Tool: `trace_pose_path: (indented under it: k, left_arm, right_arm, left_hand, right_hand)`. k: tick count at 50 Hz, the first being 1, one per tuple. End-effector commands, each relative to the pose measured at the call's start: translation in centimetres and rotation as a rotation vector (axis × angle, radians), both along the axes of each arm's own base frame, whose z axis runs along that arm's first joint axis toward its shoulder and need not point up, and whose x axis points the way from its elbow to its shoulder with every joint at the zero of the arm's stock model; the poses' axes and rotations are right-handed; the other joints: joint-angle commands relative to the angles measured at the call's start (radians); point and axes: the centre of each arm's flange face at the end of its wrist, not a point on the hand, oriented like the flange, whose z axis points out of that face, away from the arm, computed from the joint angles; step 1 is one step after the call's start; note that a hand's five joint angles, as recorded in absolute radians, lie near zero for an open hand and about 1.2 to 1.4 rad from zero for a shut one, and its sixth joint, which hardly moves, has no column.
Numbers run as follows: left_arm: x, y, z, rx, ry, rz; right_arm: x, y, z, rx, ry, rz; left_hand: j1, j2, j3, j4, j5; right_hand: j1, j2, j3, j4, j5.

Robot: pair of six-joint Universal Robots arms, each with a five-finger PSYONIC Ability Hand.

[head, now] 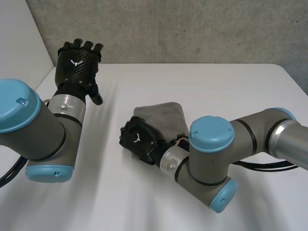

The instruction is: Fold the towel.

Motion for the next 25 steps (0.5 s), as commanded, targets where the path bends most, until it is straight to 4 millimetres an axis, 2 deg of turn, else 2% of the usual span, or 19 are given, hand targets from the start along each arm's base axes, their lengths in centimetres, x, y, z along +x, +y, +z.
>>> trace_pose_path:
  k: [1,2,3,5,6,8,11,13,14,16,17,19,20,22,23,25]
  left_arm:
    - [-1.3,-0.9,-0.5,0.013,0.066,-0.035]
    - [-1.5,-1.1,-0.6,0.021,0.090,-0.043]
    - [-1.5,-1.1,-0.6,0.021,0.091,-0.043]
    - [-2.0,-1.4,-1.2,0.050,0.142,-0.063]
    - [-2.0,-1.4,-1.2,0.051,0.142,-0.063]
    - [-2.9,-1.1,-2.5,0.103,0.180,-0.091]
    - [-3.6,-0.7,-3.3,0.130,0.189,-0.112]
    - [-4.8,0.5,-5.4,0.189,0.172,-0.149]
    - [-4.8,0.5,-5.4,0.190,0.172,-0.149]
    - [-5.7,1.4,-7.8,0.252,0.132,-0.170]
    - [-5.7,1.4,-7.8,0.252,0.132,-0.170]
    - [-6.0,1.9,-10.4,0.325,0.083,-0.173]
    - [-6.0,1.9,-10.4,0.325,0.083,-0.173]
    - [-6.1,2.1,-12.6,0.389,0.045,-0.166]
    - [-6.1,2.1,-12.6,0.390,0.045,-0.166]
    - [-6.0,2.2,-14.0,0.435,0.015,-0.161]
  right_arm:
    - [-2.1,-0.7,5.4,0.118,-0.176,-0.182]
    - [-2.9,-1.1,6.3,0.171,-0.231,-0.229]
    - [-2.9,-1.1,6.3,0.171,-0.231,-0.229]
    - [-4.9,-3.1,7.7,0.277,-0.333,-0.335]
    - [-4.9,-3.1,7.7,0.277,-0.333,-0.335]
    - [-6.8,-4.5,8.0,0.392,-0.404,-0.431]
    - [-7.4,-5.0,7.7,0.450,-0.422,-0.468]
    - [-8.5,-6.0,7.4,0.543,-0.436,-0.528]
    - [-8.6,-6.0,7.4,0.543,-0.436,-0.528]
    - [-9.0,-7.1,6.2,0.604,-0.421,-0.566]
    - [-9.0,-7.1,6.2,0.604,-0.421,-0.566]
    - [-8.7,-8.1,3.9,0.643,-0.382,-0.599]
    - [-8.7,-8.1,3.9,0.643,-0.382,-0.599]
    - [-8.4,-8.9,2.1,0.675,-0.351,-0.611]
    - [-8.4,-8.9,2.1,0.675,-0.351,-0.611]
    - [-8.1,-9.3,0.3,0.705,-0.322,-0.616]
  left_hand:
    - [-0.085,-0.082,-0.063,-0.087,-0.213]
    - [-0.085,-0.082,-0.063,-0.087,-0.213]
    - [-0.085,-0.082,-0.063,-0.087,-0.213]
    - [-0.079,-0.076,-0.057,-0.081,-0.207]
    - [-0.079,-0.076,-0.057,-0.081,-0.207]
    - [-0.076,-0.073,-0.054,-0.078,-0.204]
    - [-0.076,-0.073,-0.054,-0.078,-0.204]
    - [-0.076,-0.073,-0.054,-0.078,-0.204]
    - [-0.076,-0.073,-0.054,-0.078,-0.204]
    - [-0.076,-0.073,-0.054,-0.078,-0.204]
    - [-0.076,-0.073,-0.054,-0.078,-0.204]
    - [-0.076,-0.073,-0.054,-0.078,-0.204]
    - [-0.076,-0.073,-0.054,-0.078,-0.204]
    - [-0.073,-0.070,-0.051,-0.075,-0.201]
    - [-0.073,-0.070,-0.051,-0.075,-0.201]
    - [-0.070,-0.067,-0.048,-0.072,-0.198]
  right_hand:
    - [-0.406,-0.407,-0.441,-0.444,-0.434]
    - [-0.406,-0.407,-0.441,-0.444,-0.434]
    - [-0.406,-0.407,-0.441,-0.444,-0.434]
    - [-0.406,-0.407,-0.441,-0.444,-0.434]
    - [-0.406,-0.407,-0.441,-0.444,-0.434]
    - [-0.406,-0.407,-0.441,-0.444,-0.434]
    - [-0.406,-0.407,-0.441,-0.444,-0.434]
    - [-0.406,-0.407,-0.441,-0.444,-0.434]
    - [-0.406,-0.407,-0.441,-0.444,-0.434]
    - [-0.406,-0.407,-0.441,-0.444,-0.434]
    - [-0.406,-0.407,-0.441,-0.444,-0.434]
    - [-0.406,-0.407,-0.441,-0.444,-0.434]
    - [-0.406,-0.407,-0.441,-0.444,-0.434]
    - [-0.406,-0.407,-0.441,-0.444,-0.434]
    - [-0.406,-0.407,-0.441,-0.444,-0.434]
    - [-0.406,-0.407,-0.441,-0.444,-0.434]
